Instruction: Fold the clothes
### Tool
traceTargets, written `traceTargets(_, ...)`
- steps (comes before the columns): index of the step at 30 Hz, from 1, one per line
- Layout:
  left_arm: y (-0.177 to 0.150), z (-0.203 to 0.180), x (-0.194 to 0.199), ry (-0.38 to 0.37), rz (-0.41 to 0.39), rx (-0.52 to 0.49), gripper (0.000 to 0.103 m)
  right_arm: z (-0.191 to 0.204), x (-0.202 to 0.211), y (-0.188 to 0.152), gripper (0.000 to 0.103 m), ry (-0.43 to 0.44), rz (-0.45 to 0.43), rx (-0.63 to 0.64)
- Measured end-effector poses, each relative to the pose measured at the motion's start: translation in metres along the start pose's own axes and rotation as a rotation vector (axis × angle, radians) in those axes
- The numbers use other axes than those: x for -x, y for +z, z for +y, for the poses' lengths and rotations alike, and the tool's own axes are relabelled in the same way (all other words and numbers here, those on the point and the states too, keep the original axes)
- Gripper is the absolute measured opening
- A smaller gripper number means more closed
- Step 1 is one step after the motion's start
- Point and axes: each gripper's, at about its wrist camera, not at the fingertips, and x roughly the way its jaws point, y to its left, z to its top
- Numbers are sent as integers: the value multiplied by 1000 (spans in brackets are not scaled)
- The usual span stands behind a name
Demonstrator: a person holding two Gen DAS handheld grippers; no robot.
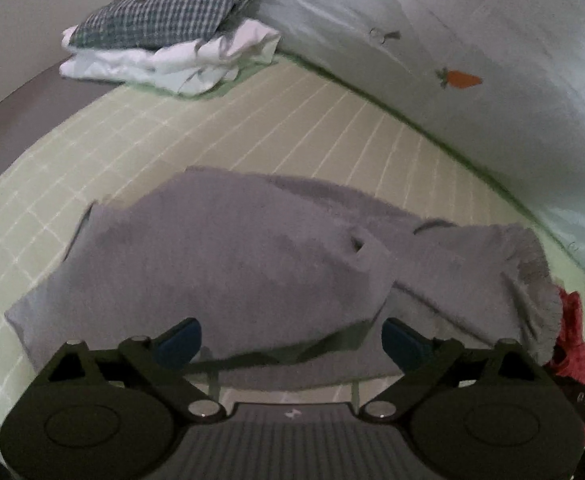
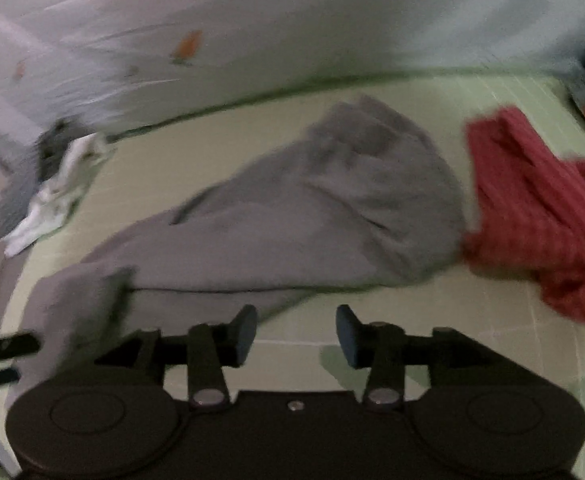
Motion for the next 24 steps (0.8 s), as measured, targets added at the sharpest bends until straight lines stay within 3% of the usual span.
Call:
traceTargets(5,-10,4,-8,55,49,30,92,-41,-23,-4,42,-105,36,-7)
traceTargets(6,-12,4,-10,64,58,34,92,-49,-26,-6,34,-119,34,4)
traceTargets(14,-12,-21,-29,80,106,-36,92,-136,-29,21,26,-172,-36,164)
traceTargets(15,-11,-25,-30,77,107,-47,92,-157,-29,32,19,-218,-50,159)
traceTargets(16,-11,-28,-31,77,106,-59,92,-183,-28,47,0,-350,-80,118)
traceTargets(18,-8,-31,-31,84,96,-75,92,-228,-13,77,0,-679,-172,-8)
traceTargets(20,-5,-31,-30,91,86,-82,92,-245,15,100,5,-939,-298,-143)
traceTargets(21,-3,-30,-30,93,84,-77,92,-236,24,105,7,-901,-324,-117)
traceTargets(23,1,-27,-31,89,77,-56,92,-216,39,114,35,-814,-365,-60)
traceTargets(24,4,-26,-32,80,72,-46,92,-200,39,112,57,-723,-350,-23)
